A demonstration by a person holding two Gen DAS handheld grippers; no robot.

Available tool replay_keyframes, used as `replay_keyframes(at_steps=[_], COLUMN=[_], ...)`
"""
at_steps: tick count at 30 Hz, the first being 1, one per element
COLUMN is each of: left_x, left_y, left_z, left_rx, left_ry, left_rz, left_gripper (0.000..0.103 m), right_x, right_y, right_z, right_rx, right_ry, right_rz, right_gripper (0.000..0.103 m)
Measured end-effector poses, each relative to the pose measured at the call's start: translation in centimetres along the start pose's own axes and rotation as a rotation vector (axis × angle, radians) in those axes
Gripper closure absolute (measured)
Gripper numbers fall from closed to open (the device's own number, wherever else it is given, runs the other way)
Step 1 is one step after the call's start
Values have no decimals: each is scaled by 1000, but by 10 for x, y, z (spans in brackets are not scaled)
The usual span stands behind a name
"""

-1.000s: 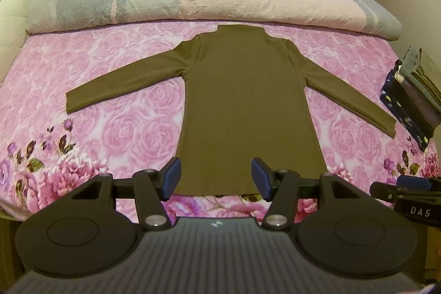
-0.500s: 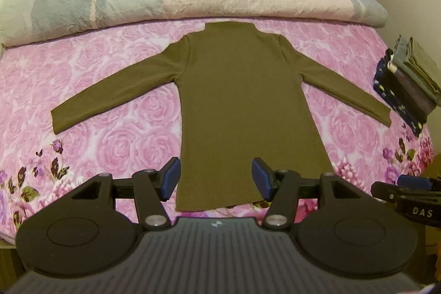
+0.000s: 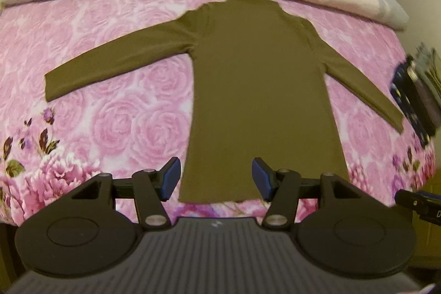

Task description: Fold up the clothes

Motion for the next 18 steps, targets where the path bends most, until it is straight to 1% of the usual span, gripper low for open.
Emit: replay_keyframes(at_steps=[2,4,8,11,15,17,18], left_x=[-3,-5,-9,-20,-46,-60,-68], left_y=[8,18,37,52,77,90,97], left_z=[-6,-14,-30,-40,-42,-40,-38], left_rx=[51,128,300,437,717,819,863], left_ry=[-11,-26,-63,-95,-104,-125,-135], left_rz=[-12,-21,-29,-45,7,30,27], left_gripper=[50,50,50,50,50,50,50], right_x=[-10,-20,-42,-62,-98,-118,-129], right_y=[2,3,0,-6,-22,-33,-39], right_z=[-10,-23,-57,-85,-116,-124,-127], right_rx=[14,33,79,108,120,107,97], right_ry=[0,3,-1,-5,3,13,21], right_rz=[-12,-30,-76,-105,-128,-132,-133], right_gripper=[38,38,38,38,38,38,38])
Point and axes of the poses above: each gripper's, at about its wrist camera, not at the fingertips, and x roughly against the way its jaws point, y to its left, z to its underside, the point moved 9 cm from there along -x, roughly the way its jaws point, and after that the axes turned 4 degrees about -z, right-handed, at the moved point
